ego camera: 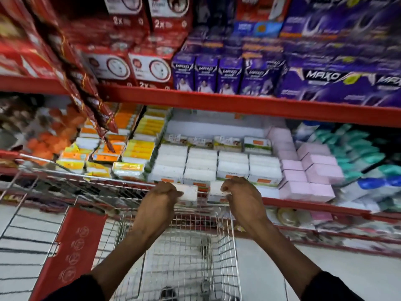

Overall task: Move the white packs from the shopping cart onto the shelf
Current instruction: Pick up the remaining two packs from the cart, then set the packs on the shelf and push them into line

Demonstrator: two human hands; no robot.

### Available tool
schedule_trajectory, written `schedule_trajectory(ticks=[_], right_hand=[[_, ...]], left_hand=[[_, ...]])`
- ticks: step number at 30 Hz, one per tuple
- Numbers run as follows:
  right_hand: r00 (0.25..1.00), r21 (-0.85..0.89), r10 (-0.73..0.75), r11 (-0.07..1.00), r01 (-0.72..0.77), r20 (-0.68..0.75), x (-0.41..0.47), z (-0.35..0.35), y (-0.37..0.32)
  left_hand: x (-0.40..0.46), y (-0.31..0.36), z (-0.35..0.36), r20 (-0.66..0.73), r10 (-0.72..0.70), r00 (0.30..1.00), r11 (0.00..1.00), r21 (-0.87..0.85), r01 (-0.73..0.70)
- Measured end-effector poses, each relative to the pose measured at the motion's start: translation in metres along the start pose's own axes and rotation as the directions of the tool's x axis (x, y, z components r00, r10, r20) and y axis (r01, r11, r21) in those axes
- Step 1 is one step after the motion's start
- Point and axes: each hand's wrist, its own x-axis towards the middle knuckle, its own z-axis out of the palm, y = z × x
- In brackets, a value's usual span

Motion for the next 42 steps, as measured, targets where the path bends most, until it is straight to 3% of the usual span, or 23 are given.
schedule_trajectory(ticks=[11, 17, 42], right_hand=[[0.99, -0.04, 0.107, 0.993, -0.111, -0.089, 0.002, -0.056, 0.077], [0.989, -0.031, 0.123, 0.992, -0.126, -0.082, 0.007, -0.06, 0.106], [0.997, -0.064, 0.03, 0.998, -0.026, 0.067, 0.026, -0.023, 0.137]], left_hand=[[0.065, 0.089, 0.016, -0.044, 0.12, 0.992, 0.992, -0.04, -0.122], [0.09, 0.117, 0.036, -0.035, 0.098, 0.995, 0.994, -0.046, -0.1], [0.112, 0.122, 0.091, 0.103, -0.019, 0.994, 0.998, 0.068, 0.012]])
